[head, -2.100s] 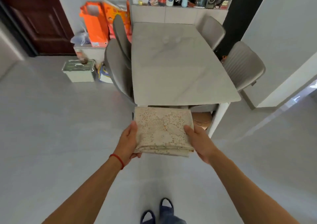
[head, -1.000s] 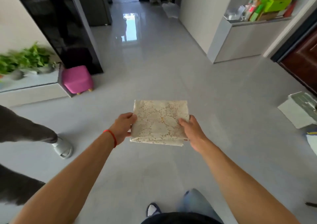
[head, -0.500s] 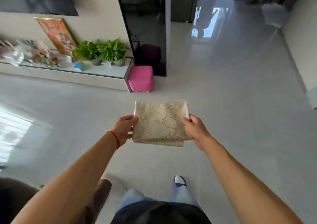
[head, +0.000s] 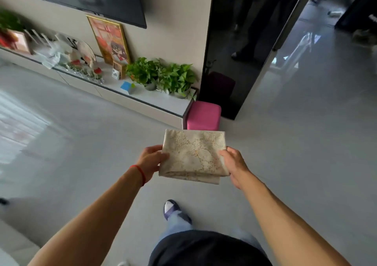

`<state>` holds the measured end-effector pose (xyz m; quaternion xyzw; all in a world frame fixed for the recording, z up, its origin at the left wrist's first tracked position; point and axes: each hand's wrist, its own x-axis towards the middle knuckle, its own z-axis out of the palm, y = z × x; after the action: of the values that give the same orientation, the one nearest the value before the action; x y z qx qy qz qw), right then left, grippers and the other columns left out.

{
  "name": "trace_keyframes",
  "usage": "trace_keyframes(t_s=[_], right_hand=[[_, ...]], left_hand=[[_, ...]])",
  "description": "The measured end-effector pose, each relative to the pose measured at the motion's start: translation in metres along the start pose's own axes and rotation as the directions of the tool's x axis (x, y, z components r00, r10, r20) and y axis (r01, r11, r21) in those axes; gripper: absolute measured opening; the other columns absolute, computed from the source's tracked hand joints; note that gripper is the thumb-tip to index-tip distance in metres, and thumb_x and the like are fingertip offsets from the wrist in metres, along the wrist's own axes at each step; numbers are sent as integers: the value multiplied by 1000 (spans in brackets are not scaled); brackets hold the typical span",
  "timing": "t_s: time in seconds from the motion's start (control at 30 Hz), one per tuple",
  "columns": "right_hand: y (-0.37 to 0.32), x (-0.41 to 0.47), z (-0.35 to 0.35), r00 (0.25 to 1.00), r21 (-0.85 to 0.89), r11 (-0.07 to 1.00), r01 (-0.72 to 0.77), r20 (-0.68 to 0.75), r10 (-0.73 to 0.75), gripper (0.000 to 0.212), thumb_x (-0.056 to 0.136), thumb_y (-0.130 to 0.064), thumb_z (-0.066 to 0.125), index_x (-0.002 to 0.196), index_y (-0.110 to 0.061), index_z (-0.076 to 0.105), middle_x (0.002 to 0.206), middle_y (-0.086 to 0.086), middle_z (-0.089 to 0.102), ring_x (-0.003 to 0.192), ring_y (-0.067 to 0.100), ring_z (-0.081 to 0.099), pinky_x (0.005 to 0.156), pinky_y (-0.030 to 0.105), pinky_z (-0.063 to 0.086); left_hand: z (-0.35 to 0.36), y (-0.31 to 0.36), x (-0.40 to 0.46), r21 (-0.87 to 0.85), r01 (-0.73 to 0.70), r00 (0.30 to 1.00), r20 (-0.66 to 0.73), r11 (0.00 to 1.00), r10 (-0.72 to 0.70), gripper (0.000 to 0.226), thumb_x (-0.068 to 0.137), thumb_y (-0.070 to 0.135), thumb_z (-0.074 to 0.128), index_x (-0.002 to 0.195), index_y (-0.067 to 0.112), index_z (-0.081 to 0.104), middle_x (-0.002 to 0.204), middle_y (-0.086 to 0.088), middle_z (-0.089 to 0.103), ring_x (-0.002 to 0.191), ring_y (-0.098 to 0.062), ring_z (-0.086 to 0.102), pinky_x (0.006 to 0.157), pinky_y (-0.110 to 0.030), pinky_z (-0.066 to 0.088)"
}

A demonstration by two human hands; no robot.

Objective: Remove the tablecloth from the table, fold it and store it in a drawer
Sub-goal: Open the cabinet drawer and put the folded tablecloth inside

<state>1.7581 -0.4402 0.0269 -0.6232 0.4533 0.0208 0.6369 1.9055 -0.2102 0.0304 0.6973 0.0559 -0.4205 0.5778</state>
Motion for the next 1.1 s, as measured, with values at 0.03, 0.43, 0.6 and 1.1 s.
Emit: trace_keyframes(t_s=[0.03, 0.43, 0.6, 1.1], right_hand=[[-13, 16, 16, 1000, 36, 999, -30, -2, 30, 19, 98, -15, 47, 87, -5, 60, 89, 10, 61, 80, 22, 55, 68, 32, 40], [-136, 224, 175, 965, 217, 944, -249, 132, 224, 37, 100, 5, 43, 113, -12, 73, 119, 22, 74, 113, 40, 69, 100, 58, 53], [-165, 280, 227, 944, 233, 916, -326, 139, 300, 30, 100, 2, 47, 102, -13, 73, 119, 22, 73, 90, 29, 73, 74, 40, 64], [-95, 452, 375, 841, 379, 821, -427, -167, 515, 24, 92, -9, 48, 104, -12, 69, 104, 11, 74, 93, 31, 71, 77, 39, 60]], left_hand=[[-14, 14, 16, -3, 10, 1000, 3, 1000, -10, 26, 90, -4, 60, 99, 14, 76, 78, 1, 76, 75, -18, 68, 60, -29, 57], [-156, 157, 211, -80, 178, 984, -15, 981, -180, 38, 98, 5, 58, 134, 17, 61, 113, -14, 65, 90, -28, 65, 80, -47, 59], [-192, 201, 278, 48, 246, 965, -110, 968, -239, 56, 92, -15, 47, 137, 16, 56, 104, -16, 62, 89, -28, 62, 68, -43, 61], [-263, 164, 550, 480, 241, 966, -31, 844, -258, 62, 79, -30, 50, 129, 5, 63, 94, -18, 66, 85, -32, 61, 67, -34, 55]])
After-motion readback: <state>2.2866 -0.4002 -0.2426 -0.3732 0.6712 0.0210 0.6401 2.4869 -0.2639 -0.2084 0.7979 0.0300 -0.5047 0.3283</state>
